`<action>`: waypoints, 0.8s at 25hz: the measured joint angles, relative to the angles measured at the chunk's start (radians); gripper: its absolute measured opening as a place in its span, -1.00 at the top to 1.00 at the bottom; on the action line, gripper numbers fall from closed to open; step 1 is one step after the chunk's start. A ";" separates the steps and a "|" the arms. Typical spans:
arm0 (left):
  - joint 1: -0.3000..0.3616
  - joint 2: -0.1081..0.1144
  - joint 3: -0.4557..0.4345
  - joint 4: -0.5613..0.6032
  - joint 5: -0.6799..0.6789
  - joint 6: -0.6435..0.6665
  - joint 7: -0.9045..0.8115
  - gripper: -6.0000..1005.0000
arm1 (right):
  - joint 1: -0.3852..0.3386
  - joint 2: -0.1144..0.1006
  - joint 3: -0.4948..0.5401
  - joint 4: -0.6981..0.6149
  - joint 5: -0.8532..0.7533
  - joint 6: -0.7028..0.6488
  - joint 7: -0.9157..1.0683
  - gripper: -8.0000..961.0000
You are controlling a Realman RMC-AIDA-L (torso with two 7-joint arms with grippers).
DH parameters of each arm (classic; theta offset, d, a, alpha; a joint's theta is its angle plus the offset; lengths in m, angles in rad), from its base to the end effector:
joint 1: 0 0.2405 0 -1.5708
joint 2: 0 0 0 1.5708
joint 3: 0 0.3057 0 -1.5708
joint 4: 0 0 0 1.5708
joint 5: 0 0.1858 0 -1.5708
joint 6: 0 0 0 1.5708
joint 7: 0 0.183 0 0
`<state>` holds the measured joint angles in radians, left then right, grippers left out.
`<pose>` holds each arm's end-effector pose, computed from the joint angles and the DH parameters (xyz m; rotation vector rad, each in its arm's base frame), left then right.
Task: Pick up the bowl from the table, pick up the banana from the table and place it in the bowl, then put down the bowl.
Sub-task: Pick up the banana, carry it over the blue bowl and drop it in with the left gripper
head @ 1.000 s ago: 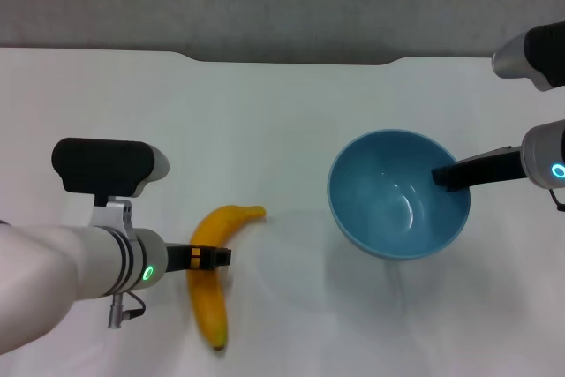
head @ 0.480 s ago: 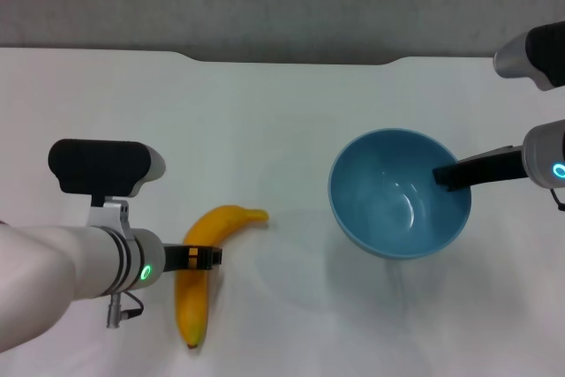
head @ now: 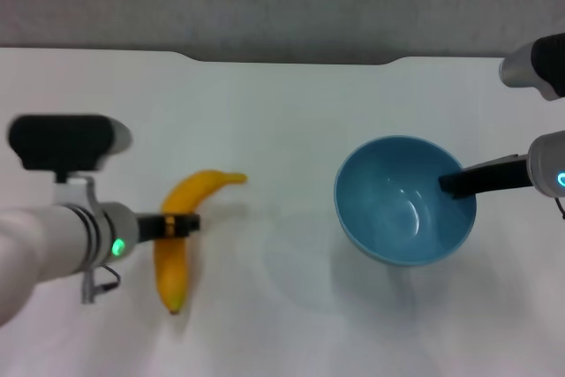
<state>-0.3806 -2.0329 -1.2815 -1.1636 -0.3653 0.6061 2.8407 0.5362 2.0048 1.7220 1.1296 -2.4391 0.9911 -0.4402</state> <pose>-0.3001 0.3875 -0.0960 -1.9341 -1.2718 -0.0730 0.2791 0.4232 -0.0440 -2.2321 1.1066 -0.0449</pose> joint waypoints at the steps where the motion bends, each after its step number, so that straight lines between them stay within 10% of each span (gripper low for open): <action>1: 0.023 0.000 -0.020 -0.046 0.026 0.015 0.000 -0.09 | 0.002 0.000 -0.001 -0.005 0.000 0.000 0.000 0.83; 10: 0.154 -0.002 -0.057 -0.393 0.111 0.108 0.000 -0.13 | 0.010 0.000 -0.037 -0.088 0.131 -0.060 -0.044 0.82; 20: 0.148 -0.005 -0.006 -0.544 0.086 0.104 0.000 -0.16 | 0.053 0.002 -0.144 -0.226 0.341 -0.197 -0.113 0.81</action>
<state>-0.2323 -2.0381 -1.2880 -1.7073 -0.2789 0.7099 2.8409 0.5894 2.0072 1.5778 0.9040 -2.0981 0.7945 -0.5528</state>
